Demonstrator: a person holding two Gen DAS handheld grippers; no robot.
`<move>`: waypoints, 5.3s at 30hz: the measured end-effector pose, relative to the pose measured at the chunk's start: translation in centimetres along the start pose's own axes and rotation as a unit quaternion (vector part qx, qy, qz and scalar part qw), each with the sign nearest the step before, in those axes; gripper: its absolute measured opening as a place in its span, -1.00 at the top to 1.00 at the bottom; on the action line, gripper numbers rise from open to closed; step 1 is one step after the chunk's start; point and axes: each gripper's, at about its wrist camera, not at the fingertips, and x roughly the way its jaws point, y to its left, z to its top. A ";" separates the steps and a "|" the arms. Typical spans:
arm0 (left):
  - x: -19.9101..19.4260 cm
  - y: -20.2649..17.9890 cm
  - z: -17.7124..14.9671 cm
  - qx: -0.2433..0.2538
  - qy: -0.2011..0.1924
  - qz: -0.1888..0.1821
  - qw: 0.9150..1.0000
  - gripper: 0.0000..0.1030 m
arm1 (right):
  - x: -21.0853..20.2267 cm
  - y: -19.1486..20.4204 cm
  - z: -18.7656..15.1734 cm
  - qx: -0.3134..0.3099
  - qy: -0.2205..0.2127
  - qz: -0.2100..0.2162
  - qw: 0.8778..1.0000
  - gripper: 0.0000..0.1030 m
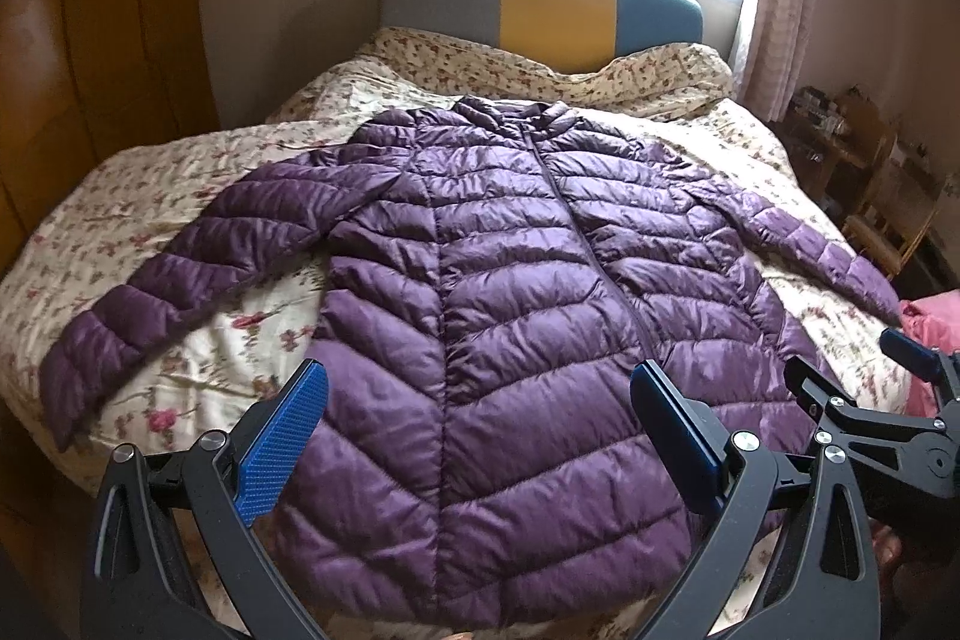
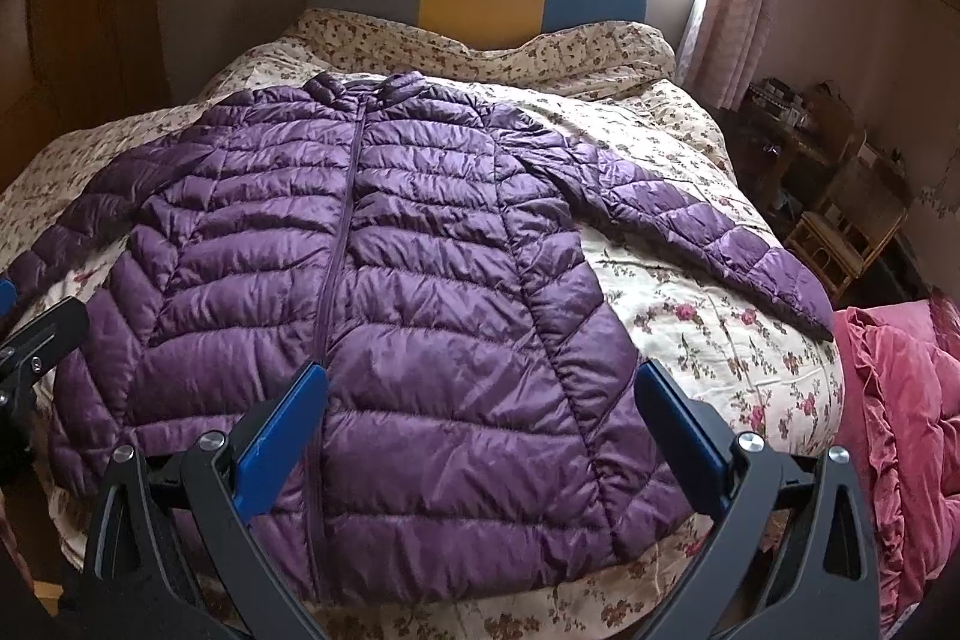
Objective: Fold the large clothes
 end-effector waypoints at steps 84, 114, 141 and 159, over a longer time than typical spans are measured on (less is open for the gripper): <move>23.7 8.2 11.7 -0.045 0.049 0.003 0.998 -0.62 | 25.5 6.2 21.4 -0.158 0.047 -0.009 0.986 0.79; 22.0 6.0 13.5 -0.055 0.035 -0.062 0.996 -0.62 | 21.9 9.3 13.6 -0.273 0.033 0.070 0.959 -0.89; 27.2 2.9 13.7 -0.043 0.091 -0.101 0.990 0.92 | 31.3 -3.4 15.1 0.020 0.101 0.028 0.994 -0.97; 24.1 -0.3 15.1 -0.033 0.031 -0.073 0.996 -0.19 | 32.2 -1.7 14.0 0.003 0.074 -0.008 0.997 -0.97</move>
